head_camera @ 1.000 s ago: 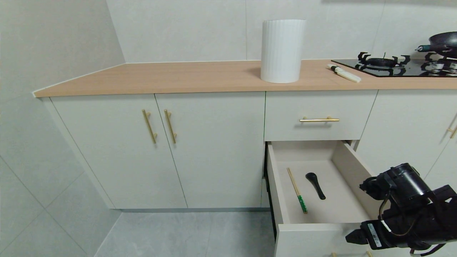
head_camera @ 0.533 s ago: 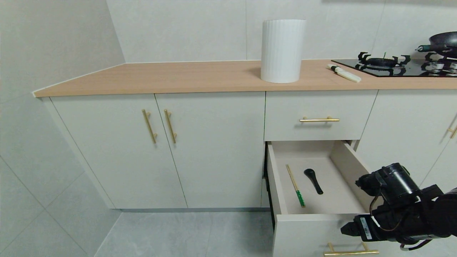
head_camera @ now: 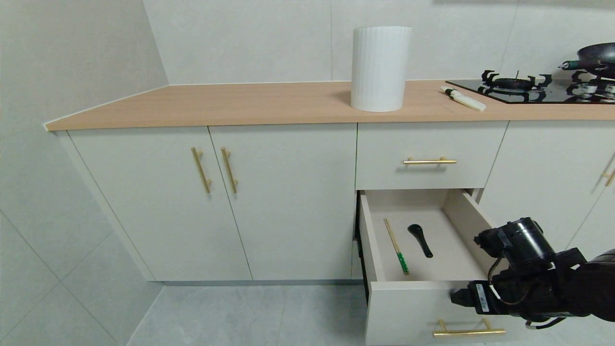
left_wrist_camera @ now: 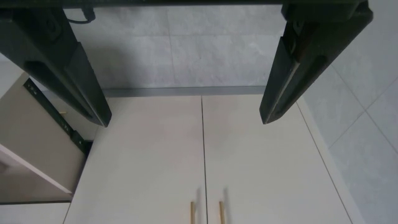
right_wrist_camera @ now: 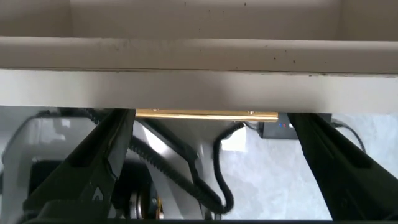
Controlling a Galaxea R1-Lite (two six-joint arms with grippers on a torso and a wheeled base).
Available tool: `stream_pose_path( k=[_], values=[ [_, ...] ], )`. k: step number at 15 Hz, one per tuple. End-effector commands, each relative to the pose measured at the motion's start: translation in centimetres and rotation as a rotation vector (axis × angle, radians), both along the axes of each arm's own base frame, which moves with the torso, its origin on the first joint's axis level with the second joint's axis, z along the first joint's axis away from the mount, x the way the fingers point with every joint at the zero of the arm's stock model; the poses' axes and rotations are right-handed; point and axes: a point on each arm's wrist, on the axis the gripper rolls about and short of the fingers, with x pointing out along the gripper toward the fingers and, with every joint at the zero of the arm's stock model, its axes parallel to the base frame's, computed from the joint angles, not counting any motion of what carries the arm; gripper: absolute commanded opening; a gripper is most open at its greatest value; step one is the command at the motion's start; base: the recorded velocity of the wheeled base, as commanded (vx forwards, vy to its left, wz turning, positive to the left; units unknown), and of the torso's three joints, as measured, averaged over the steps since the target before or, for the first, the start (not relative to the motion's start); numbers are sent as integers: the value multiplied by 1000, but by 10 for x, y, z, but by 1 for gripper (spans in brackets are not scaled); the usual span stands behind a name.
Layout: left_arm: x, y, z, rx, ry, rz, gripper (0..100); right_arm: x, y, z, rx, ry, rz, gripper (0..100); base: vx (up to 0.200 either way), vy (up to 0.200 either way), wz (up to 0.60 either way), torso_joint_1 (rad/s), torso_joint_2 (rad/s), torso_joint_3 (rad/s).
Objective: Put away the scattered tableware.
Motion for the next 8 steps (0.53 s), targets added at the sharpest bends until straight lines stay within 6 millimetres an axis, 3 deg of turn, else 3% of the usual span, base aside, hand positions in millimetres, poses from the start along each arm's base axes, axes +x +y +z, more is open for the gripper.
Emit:
stream_pose_path(
  k=[1, 8],
  values=[
    [0, 0, 0, 0, 0, 1, 100, 7, 2, -11, -8, 1, -23, 100, 0, 0, 0, 0, 0, 0],
    [0, 0, 0, 0, 0, 1, 100, 51, 5, -32, 43, -193, -81, 100, 0, 0, 0, 0, 0, 0]
  ],
)
